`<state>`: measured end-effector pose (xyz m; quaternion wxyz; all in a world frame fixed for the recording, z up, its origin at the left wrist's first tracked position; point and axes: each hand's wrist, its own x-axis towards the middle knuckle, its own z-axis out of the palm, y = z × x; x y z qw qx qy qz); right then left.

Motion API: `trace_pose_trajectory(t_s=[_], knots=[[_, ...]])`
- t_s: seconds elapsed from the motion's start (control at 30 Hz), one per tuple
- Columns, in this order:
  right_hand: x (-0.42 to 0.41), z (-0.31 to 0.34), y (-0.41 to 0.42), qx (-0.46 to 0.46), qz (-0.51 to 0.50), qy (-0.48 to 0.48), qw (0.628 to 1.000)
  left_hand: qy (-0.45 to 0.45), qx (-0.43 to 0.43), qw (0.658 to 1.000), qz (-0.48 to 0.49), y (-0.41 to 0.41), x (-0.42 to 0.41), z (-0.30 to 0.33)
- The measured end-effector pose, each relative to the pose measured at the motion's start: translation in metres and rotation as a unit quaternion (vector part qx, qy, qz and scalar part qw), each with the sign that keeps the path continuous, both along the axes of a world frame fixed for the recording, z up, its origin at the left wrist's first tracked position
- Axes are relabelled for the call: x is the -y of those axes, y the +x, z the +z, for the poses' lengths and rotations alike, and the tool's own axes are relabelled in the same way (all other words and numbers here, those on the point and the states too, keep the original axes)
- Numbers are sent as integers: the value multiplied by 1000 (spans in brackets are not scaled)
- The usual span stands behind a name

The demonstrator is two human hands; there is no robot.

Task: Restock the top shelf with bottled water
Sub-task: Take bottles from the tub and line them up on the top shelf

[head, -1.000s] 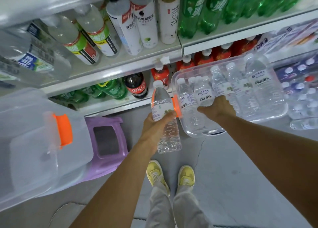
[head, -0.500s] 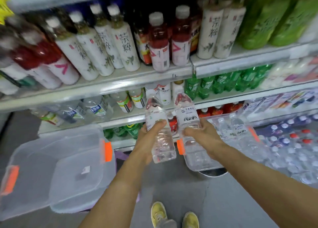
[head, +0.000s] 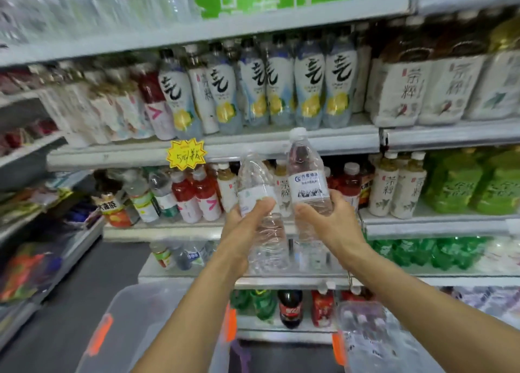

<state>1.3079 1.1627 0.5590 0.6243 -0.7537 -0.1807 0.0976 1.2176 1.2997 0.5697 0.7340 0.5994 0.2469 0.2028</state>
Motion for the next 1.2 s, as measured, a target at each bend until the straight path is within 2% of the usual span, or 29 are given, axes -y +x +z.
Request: trace_pose_trajectory(t_s=[0.1, 0.33, 0.47, 0.6, 0.77, 1.0, 1.2], knots=[[-22, 36, -1, 43, 18, 24, 999, 68, 37, 997, -18, -9, -27, 39], [-90, 118, 5, 120, 23, 93, 988, 152, 81, 985, -15, -18, -102, 107], [-135, 167, 8, 182, 17, 100, 978, 155, 112, 981, 10, -16, -142, 142], [-171, 213, 18, 215, 9, 129, 968, 188, 130, 973, 20, -6, -181, 175], [-206, 269, 41, 260, 0, 136, 956, 188, 167, 968, 16, 17, -216, 211], [-247, 325, 100, 249, 8, 147, 957, 169, 218, 961, 27, 59, -242, 249], [-280, 333, 161, 180, 7, 151, 972, 177, 215, 960, 42, 88, -250, 271]])
